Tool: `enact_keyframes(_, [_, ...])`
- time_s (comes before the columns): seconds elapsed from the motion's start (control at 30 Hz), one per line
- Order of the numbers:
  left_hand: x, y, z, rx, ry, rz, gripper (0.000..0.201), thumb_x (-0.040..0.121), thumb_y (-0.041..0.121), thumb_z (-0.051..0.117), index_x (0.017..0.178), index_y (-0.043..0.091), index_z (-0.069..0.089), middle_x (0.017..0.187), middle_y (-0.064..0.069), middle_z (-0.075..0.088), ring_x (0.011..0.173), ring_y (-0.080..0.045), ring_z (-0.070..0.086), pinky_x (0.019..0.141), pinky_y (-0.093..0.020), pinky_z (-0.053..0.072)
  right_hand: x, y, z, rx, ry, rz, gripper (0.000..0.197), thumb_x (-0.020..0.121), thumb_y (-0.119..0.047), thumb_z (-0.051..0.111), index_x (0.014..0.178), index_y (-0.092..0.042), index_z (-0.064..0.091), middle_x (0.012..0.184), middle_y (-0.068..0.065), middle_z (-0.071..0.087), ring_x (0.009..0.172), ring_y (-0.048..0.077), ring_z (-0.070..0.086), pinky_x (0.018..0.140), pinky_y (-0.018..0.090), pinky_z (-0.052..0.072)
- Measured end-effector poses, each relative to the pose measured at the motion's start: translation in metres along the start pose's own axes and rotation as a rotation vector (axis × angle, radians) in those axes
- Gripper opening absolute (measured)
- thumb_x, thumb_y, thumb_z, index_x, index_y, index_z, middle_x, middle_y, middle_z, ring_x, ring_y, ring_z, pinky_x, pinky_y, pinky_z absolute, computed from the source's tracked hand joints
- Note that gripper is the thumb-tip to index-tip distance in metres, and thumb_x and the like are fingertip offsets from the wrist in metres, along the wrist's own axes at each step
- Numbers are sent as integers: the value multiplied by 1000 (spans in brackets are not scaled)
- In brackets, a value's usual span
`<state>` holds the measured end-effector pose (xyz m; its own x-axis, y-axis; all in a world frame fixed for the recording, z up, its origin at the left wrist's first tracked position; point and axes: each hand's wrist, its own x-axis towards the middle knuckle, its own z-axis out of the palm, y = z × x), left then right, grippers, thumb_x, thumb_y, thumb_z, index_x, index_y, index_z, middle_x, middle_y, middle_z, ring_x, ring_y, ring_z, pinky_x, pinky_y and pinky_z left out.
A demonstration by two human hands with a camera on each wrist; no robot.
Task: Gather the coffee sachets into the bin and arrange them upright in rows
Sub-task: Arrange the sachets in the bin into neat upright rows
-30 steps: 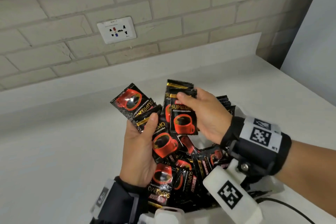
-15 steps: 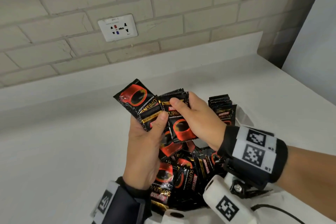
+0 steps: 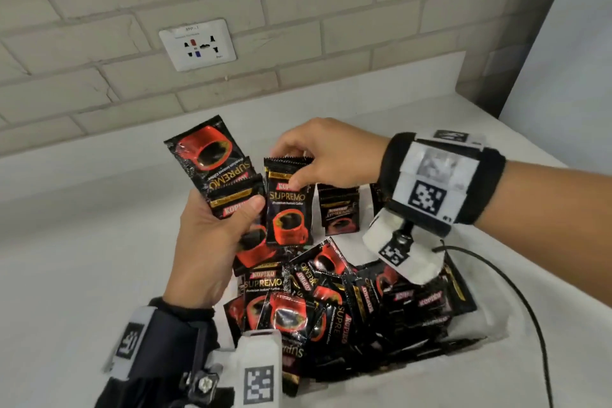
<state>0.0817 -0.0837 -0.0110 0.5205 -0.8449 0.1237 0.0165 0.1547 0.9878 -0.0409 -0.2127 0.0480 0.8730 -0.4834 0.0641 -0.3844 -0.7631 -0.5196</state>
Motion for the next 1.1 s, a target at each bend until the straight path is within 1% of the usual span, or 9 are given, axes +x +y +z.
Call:
enact_keyframes(0.07, [5,0,-12,-21,65,20,21,85,-4,53,100,11,58,87,3,73,78,-13,69,65,-35,58,9,4,-2,-4,7,38,33,81,-15,68,113,-16,61,99,-5,59,89,6,50,63,18,36])
enact_keyframes(0.13, [9,2,-27,-58,123,36,25,89,-8,46,105,9,55,83,7,71,74,-8,68,60,-28,58,14,9,0,-47,9,74,30,82,-16,67,111,-15,61,95,-6,53,89,9,49,66,20,35])
enact_keyframes(0.2, [11,3,-41,-72,174,48,29,91,-8,45,112,11,53,86,7,71,76,-8,68,62,-28,58,18,12,8,-92,-26,99,28,84,-16,65,112,-15,59,99,-5,53,89,10,47,74,20,34])
enact_keyframes(0.27, [11,3,-50,-72,195,55,29,91,-6,45,104,18,55,87,7,70,78,-8,69,63,-29,59,22,12,20,-138,-72,102,28,86,-14,62,113,-14,57,102,-3,55,88,11,47,75,22,35])
enact_keyframes(0.4, [9,0,-51,-57,183,41,32,91,-6,45,96,23,57,84,8,71,77,-8,69,63,-28,59,30,8,42,-275,-185,64,18,87,-3,52,103,-10,55,80,-4,49,84,18,51,58,21,36])
enact_keyframes(0.57, [7,-3,-52,-66,192,37,29,90,-6,47,99,20,57,85,8,71,77,-9,69,63,-29,59,34,3,59,-461,-289,15,24,86,1,50,110,-2,56,101,14,60,71,19,47,52,23,36])
enact_keyframes(0.7, [7,-3,-52,-77,197,33,28,90,-6,48,104,16,56,86,7,72,77,-9,69,61,-27,58,36,-1,64,-558,-317,-21,15,87,3,49,99,-5,52,77,4,48,59,16,43,45,21,28])
enact_keyframes(0.87, [7,-5,-52,-98,200,29,39,88,-6,49,127,5,48,88,5,71,76,-9,69,63,-28,59,37,0,65,-569,-332,-51,26,87,2,50,112,-4,55,104,13,59,70,19,45,45,21,27])
enact_keyframes(1.1, [8,-9,-48,-114,184,10,40,89,-6,49,126,6,48,86,6,72,76,-9,69,61,-27,58,38,7,63,-572,-290,-25,27,85,-1,55,111,-7,53,107,11,57,77,23,51,47,24,28])
